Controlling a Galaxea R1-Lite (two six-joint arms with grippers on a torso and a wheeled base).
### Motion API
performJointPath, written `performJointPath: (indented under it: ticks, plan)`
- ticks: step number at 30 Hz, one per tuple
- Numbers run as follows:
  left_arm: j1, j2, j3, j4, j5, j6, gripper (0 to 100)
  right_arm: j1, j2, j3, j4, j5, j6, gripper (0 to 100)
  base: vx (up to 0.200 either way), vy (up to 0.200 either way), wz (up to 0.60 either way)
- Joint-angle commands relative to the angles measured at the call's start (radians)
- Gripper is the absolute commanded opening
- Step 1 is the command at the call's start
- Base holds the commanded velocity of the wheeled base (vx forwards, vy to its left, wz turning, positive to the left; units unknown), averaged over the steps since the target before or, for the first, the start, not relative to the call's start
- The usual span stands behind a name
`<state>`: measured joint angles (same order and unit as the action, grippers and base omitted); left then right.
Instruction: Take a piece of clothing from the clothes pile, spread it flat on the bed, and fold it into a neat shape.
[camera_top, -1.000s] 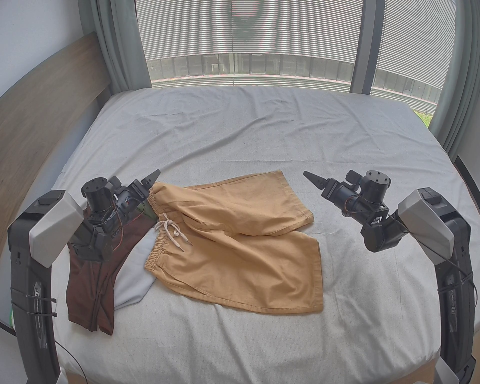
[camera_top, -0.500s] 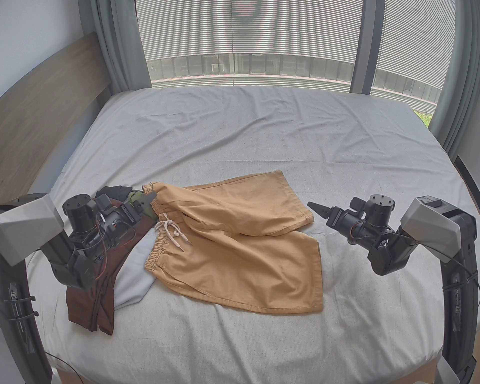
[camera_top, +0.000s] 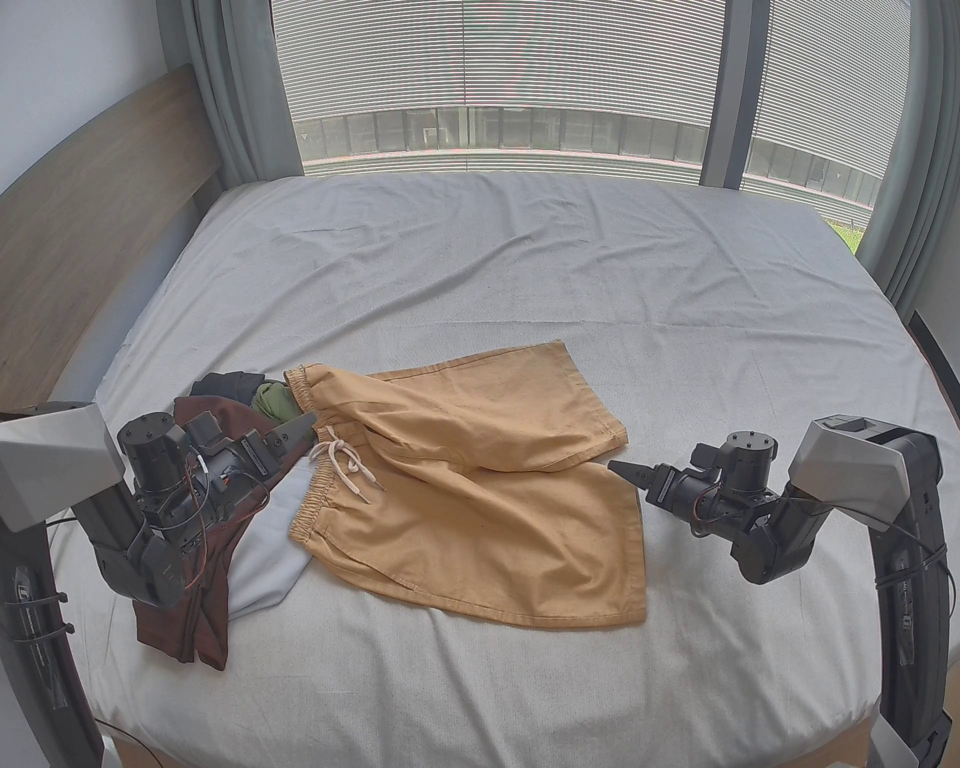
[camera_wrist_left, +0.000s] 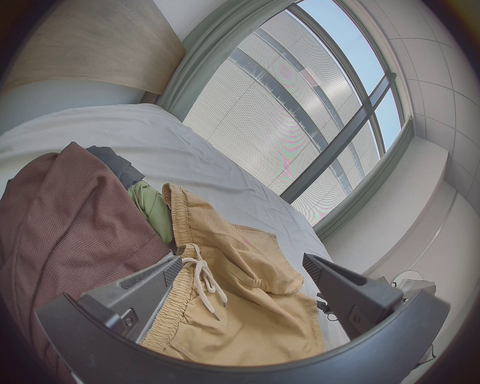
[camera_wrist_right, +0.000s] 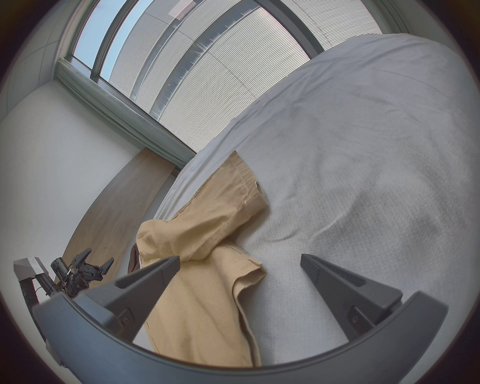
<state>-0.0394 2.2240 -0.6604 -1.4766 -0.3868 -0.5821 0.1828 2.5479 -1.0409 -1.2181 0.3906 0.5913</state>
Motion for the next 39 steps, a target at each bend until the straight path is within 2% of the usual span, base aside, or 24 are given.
performJointPath:
  ticks: [1, 9, 16, 31, 39]
  plan:
    - [-0.002, 0.039, 0.004, -0.019, 0.000, 0.001, 100, 0.020, 0.022, 0.001, 0.002, 0.001, 0.002, 100, 0.000, 0.000, 0.00]
    - [-0.002, 0.068, -0.004, -0.047, 0.000, 0.001, 100, 0.060, 0.031, -0.027, -0.008, 0.002, 0.074, 100, 0.000, 0.000, 0.00]
    - [0.001, 0.069, -0.004, -0.064, -0.001, -0.001, 100, 0.061, 0.029, -0.061, -0.018, 0.011, 0.134, 100, 0.000, 0.000, 0.00]
    - [0.003, 0.078, -0.005, -0.064, -0.001, -0.001, 100, 0.037, 0.049, -0.128, -0.070, 0.001, 0.144, 100, 0.000, 0.000, 0.00]
    - [0.006, 0.083, -0.001, -0.064, -0.001, 0.001, 100, -0.008, 0.049, -0.133, -0.069, 0.001, 0.144, 100, 0.000, 0.000, 0.00]
